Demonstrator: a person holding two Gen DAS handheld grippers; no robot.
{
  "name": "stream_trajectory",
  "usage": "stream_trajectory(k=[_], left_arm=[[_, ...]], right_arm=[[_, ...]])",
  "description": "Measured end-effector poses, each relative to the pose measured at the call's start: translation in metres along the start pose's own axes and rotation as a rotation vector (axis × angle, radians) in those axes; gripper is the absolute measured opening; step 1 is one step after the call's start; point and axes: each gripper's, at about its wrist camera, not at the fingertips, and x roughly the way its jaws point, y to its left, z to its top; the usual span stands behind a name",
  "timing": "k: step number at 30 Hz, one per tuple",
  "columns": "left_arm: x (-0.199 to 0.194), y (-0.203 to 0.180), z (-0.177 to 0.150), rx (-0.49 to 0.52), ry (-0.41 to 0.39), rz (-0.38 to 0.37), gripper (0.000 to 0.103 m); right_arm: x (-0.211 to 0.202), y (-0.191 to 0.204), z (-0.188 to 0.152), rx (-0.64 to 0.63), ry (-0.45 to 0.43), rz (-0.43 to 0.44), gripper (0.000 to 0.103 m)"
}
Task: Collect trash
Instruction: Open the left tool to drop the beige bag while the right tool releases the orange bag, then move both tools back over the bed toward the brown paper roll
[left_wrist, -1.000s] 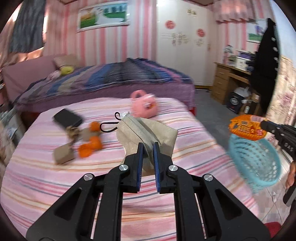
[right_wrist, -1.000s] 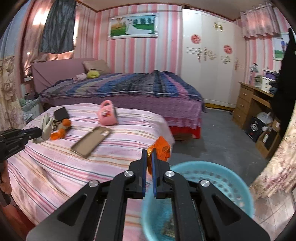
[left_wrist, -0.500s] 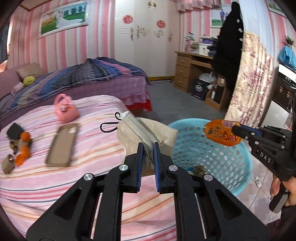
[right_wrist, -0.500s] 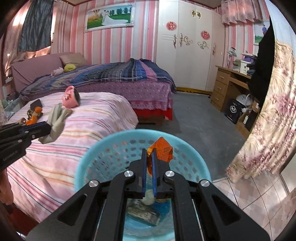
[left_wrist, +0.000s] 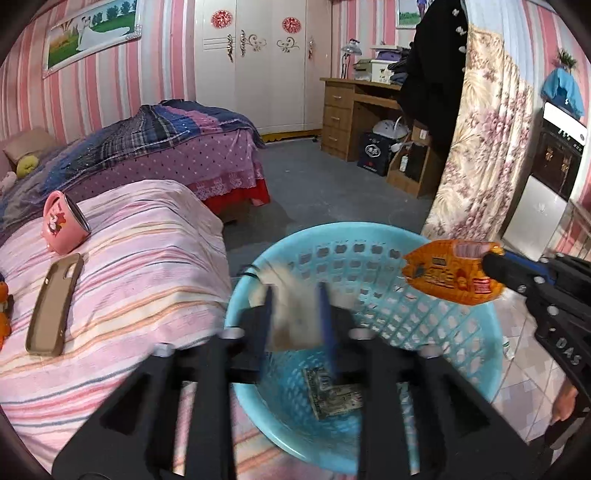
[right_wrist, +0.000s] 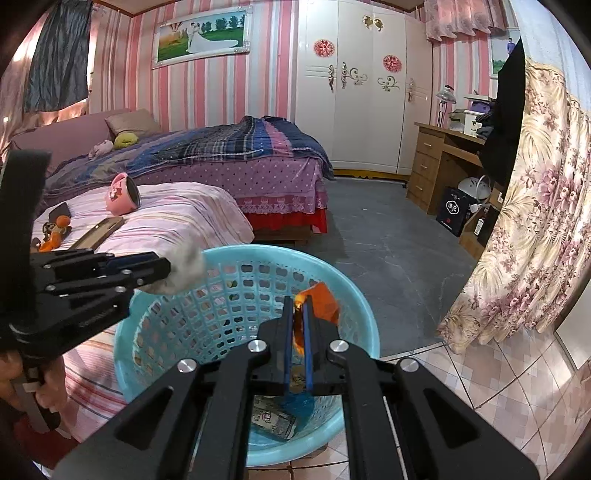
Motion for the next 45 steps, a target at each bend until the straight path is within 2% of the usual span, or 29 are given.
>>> stream_trajectory(k=[1, 2, 7, 11, 15, 16, 17, 19, 21, 22, 26, 30, 33, 35, 38, 42, 45], left_arm=[[0.001, 0.002, 0.000, -0.004, -0.007, 0.022, 0.061], [0.000, 0.005, 0.000, -0.011, -0.019, 0.042, 0.069], [-0.011, 0.032, 0.003, -0.049, -0.046, 0.108, 0.086], [-0.026, 0.060, 0.002, -0.094, -0.068, 0.159, 0.092], [-0.043, 0.083, -0.001, -0.117, -0.090, 0.209, 0.095], [-0.049, 0.090, -0.002, -0.119, -0.094, 0.223, 0.095], [-0.054, 0.096, -0.003, -0.120, -0.096, 0.234, 0.096], [-0.065, 0.110, -0.005, -0.123, -0.104, 0.260, 0.096], [-0.077, 0.124, -0.006, -0.125, -0.112, 0.282, 0.097], [-0.082, 0.130, -0.007, -0.129, -0.115, 0.291, 0.097], [-0.104, 0.158, -0.010, -0.145, -0.127, 0.326, 0.097], [-0.122, 0.188, -0.015, -0.164, -0.137, 0.368, 0.097], [-0.134, 0.213, -0.024, -0.178, -0.149, 0.402, 0.097], [-0.139, 0.230, -0.030, -0.191, -0.153, 0.439, 0.097], [-0.143, 0.259, -0.039, -0.234, -0.138, 0.458, 0.097], [-0.148, 0.291, -0.049, -0.269, -0.126, 0.505, 0.097], [-0.152, 0.312, -0.057, -0.296, -0.114, 0.529, 0.097]], right_arm=[[0.001, 0.000, -0.001, -0.001, 0.000, -0.005, 0.005], [0.002, 0.000, -0.001, -0.002, 0.001, -0.007, 0.005], [0.007, 0.002, 0.000, 0.000, 0.004, -0.018, 0.005], [0.011, 0.008, 0.002, 0.008, -0.006, -0.039, 0.005], [0.020, 0.012, 0.006, 0.026, -0.001, -0.063, 0.007], [0.024, 0.013, 0.008, 0.035, 0.010, -0.067, 0.013], [0.028, 0.013, 0.008, 0.044, 0.023, -0.071, 0.033], [0.031, 0.015, 0.010, 0.051, 0.024, -0.079, 0.052], [0.036, 0.018, 0.011, 0.049, 0.039, -0.100, 0.053], [0.037, 0.019, 0.011, 0.053, 0.041, -0.107, 0.058], [0.037, 0.032, 0.014, 0.056, 0.020, -0.139, 0.091], [0.043, 0.043, 0.017, 0.054, 0.054, -0.194, 0.096], [0.047, 0.044, 0.019, 0.081, 0.084, -0.169, 0.096], [0.046, 0.045, 0.019, 0.083, 0.085, -0.174, 0.096], [0.046, 0.049, 0.022, 0.078, 0.093, -0.195, 0.096], [0.044, 0.048, 0.027, 0.135, 0.093, -0.167, 0.098], [0.046, 0.044, 0.029, 0.213, 0.106, -0.115, 0.098]])
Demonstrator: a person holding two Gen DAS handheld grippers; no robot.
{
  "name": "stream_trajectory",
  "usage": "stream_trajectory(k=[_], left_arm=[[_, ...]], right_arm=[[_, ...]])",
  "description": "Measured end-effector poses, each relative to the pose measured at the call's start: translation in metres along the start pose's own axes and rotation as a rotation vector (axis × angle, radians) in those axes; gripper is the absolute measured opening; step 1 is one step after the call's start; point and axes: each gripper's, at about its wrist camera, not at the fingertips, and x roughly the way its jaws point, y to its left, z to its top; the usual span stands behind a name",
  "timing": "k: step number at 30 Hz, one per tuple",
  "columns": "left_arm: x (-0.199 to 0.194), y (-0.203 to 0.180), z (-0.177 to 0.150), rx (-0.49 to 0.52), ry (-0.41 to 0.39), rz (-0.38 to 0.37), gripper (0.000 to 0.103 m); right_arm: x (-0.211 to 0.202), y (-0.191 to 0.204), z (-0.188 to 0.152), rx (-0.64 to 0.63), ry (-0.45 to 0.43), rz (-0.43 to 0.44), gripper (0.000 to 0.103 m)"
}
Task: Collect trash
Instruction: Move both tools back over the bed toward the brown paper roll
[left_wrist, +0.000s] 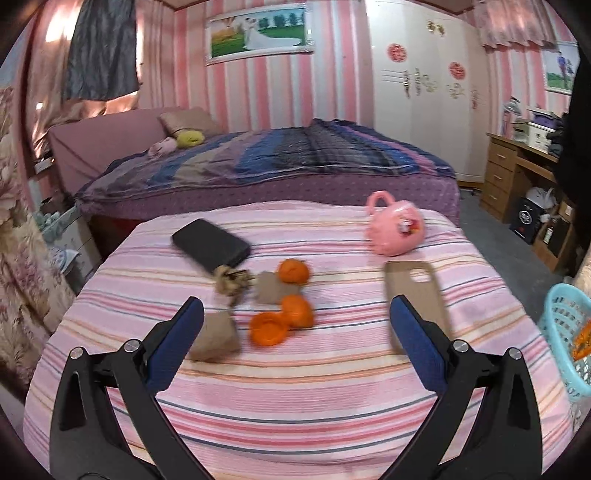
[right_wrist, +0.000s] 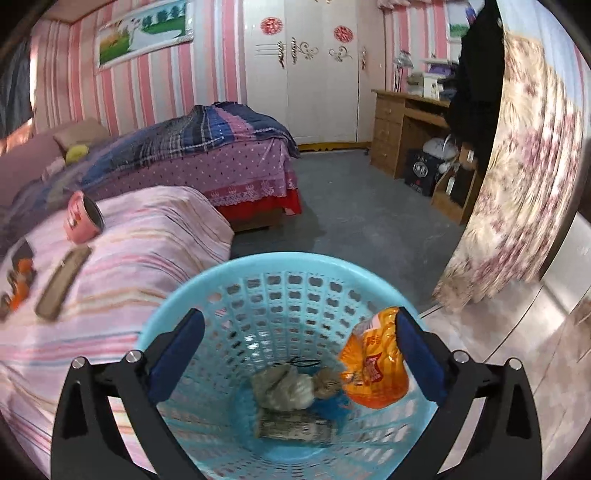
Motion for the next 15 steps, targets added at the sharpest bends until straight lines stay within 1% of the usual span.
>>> stream_trajectory(k=[3, 6, 8, 12, 14, 15], left_arm=[[0.005, 0.019, -0.003, -0.017, 0.010, 0.023, 0.097], [0.007, 0.034, -0.004, -0.025, 0.014, 0.040, 0.097], [0.008, 0.040, -0.004, -0.028, 0.015, 0.048, 0.097], [0.008, 0.053, -0.004, -0.052, 0.021, 0.066, 0.097], [0.008, 0.060, -0.004, -0.079, 0.025, 0.060, 0.097], [0.008, 0.062, -0.004, -0.086, 0.026, 0.058, 0.097]], right_arm=[[0.002, 0.005, 0.002, 0.029, 0.021, 0.046, 0.098], [0.002, 0.018, 0.002, 0.004, 0.029, 0.048, 0.098], [0.002, 0.031, 0.003, -0.031, 0.041, 0.036, 0.098], [-0.002, 0.049, 0.014, -0.086, 0.086, -0.038, 0.098], [-0.005, 0.051, 0.019, -0.084, 0.099, -0.042, 0.098], [-0.007, 0.049, 0.024, -0.078, 0.121, -0.038, 0.098]])
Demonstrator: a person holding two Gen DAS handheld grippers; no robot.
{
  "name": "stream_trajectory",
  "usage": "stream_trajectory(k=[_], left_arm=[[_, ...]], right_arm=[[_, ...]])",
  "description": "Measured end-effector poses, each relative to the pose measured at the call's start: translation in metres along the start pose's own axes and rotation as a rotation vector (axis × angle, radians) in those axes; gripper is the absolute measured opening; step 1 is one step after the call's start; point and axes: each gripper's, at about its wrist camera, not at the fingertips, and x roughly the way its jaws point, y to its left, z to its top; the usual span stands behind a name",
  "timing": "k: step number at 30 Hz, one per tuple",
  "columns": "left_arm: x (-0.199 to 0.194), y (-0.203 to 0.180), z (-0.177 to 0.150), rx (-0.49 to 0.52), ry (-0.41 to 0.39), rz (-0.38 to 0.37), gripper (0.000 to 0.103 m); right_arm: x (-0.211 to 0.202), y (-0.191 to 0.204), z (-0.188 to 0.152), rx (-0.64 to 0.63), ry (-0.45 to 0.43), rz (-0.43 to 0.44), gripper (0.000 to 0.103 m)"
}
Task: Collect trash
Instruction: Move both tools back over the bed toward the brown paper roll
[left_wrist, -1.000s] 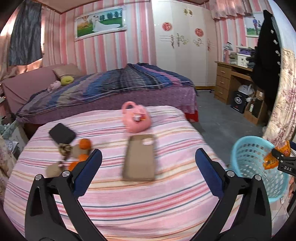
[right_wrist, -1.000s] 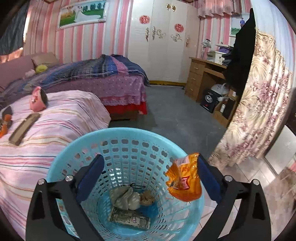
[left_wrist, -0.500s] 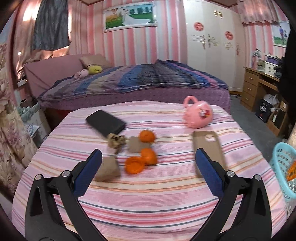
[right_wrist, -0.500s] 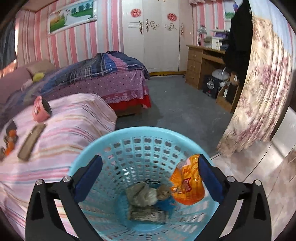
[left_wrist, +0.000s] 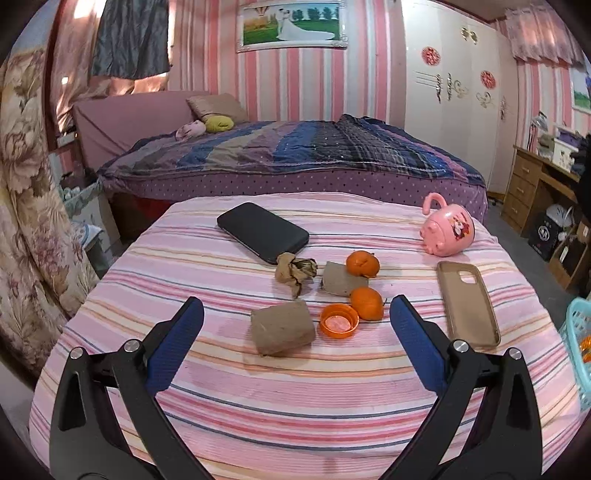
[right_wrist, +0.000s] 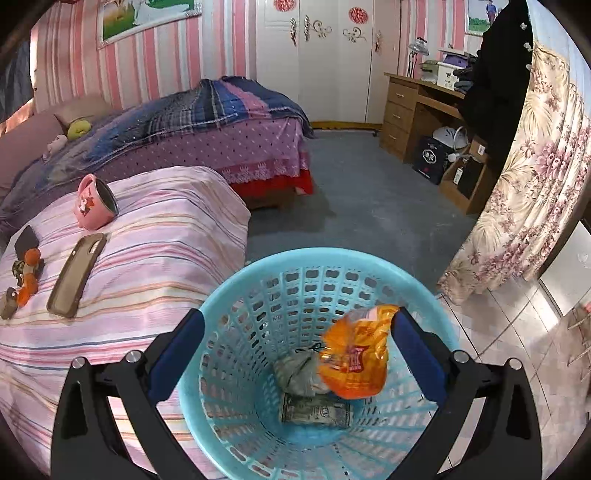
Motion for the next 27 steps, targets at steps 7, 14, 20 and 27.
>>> stream_trajectory(k=[7, 14, 20, 27], left_arm=[[0.001, 0.005, 0.001, -0.014, 0.001, 0.008, 0.097], [-0.002, 0.003, 0.002, -0.013, -0.009, -0.004, 0.097], [-0.003, 0.003, 0.002, -0.014, -0.014, -0.008, 0.097], [0.003, 0.009, 0.000, -0.020, 0.010, 0.004, 0.097]], right_arm=[[0.000, -0.022, 0.016, -0.006, 0.076, -0.031, 0.098], [0.008, -0.036, 0.025, -0.077, 0.184, -0.086, 0.098], [0.008, -0.037, 0.022, -0.114, 0.184, -0.121, 0.098], [0.014, -0.029, 0.019, -0.060, 0.120, -0.072, 0.098]])
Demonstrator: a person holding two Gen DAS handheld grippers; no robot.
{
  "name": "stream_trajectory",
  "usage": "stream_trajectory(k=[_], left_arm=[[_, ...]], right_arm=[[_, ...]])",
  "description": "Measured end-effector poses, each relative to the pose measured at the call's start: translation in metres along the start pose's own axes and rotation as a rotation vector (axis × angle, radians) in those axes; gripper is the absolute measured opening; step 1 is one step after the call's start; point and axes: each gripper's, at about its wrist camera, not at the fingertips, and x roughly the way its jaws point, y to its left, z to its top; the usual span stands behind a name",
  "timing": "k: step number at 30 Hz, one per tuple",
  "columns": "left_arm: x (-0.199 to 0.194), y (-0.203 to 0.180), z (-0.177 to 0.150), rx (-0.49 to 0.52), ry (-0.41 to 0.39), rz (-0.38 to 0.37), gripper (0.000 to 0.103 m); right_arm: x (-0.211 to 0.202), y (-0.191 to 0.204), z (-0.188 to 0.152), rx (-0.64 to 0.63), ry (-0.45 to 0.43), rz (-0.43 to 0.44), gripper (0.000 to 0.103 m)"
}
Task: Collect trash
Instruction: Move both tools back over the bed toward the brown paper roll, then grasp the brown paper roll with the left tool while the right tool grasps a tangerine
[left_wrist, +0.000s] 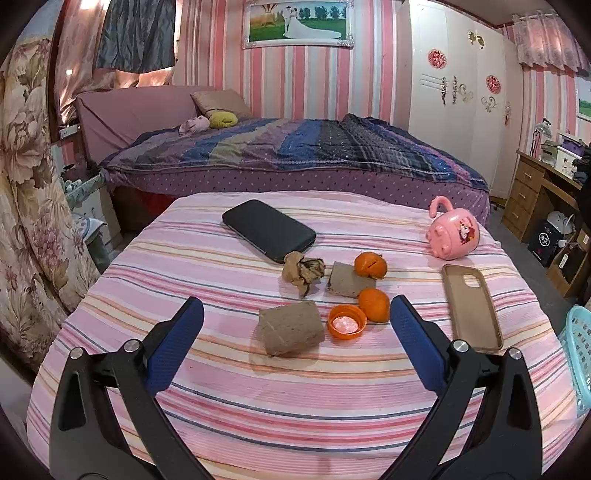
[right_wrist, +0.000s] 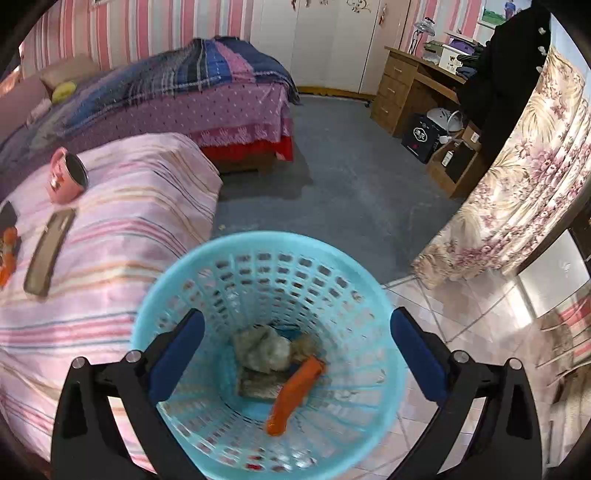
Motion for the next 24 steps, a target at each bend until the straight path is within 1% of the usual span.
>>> stream_trajectory(k=[1, 4, 6, 7, 9, 10, 13, 15, 16, 19, 21, 22, 24], left_arm=[[0.002, 0.002, 0.000, -0.004, 0.006, 0.005, 0.097], [0.011, 0.008, -0.001, -0.015, 0.026, 0.015, 0.097], [0.018, 0.010, -0.002, -0.019, 0.043, 0.022, 0.097], [0.023, 0.011, -0.004, -0.017, 0.056, 0.028, 0.097], [0.033, 0.012, -0.006, -0.011, 0.082, 0.037, 0.097], [0.041, 0.013, -0.009, -0.009, 0.104, 0.044, 0.097], [0.057, 0.012, -0.014, -0.004, 0.153, 0.042, 0.097], [0.064, 0.011, -0.017, -0.002, 0.176, 0.041, 0.097], [0.067, 0.011, -0.019, 0.000, 0.186, 0.043, 0.097], [0.077, 0.014, -0.022, -0.011, 0.210, 0.042, 0.097], [0.083, 0.017, -0.024, -0.026, 0.231, 0.035, 0.097], [0.089, 0.018, -0.025, -0.032, 0.249, 0.030, 0.097], [0.095, 0.018, -0.026, -0.036, 0.276, 0.017, 0.097]], right_arm=[[0.001, 0.002, 0.001, 0.003, -0.007, 0.003, 0.098], [0.001, 0.017, 0.002, 0.045, -0.071, 0.037, 0.098], [0.003, 0.026, 0.003, 0.070, -0.097, 0.059, 0.098], [0.004, 0.038, 0.006, 0.096, -0.127, 0.093, 0.098], [0.005, 0.048, 0.008, 0.111, -0.152, 0.120, 0.098], [0.008, 0.065, 0.013, 0.119, -0.182, 0.153, 0.098], [0.012, 0.094, 0.019, 0.107, -0.213, 0.181, 0.098], [0.016, 0.124, 0.025, 0.076, -0.243, 0.196, 0.098], [0.017, 0.130, 0.026, 0.069, -0.250, 0.199, 0.098], [0.024, 0.165, 0.025, 0.029, -0.311, 0.219, 0.098], [0.028, 0.177, 0.020, 0.019, -0.324, 0.224, 0.098], [0.033, 0.185, 0.019, 0.011, -0.314, 0.227, 0.098], [0.040, 0.201, 0.019, -0.005, -0.273, 0.259, 0.098]])
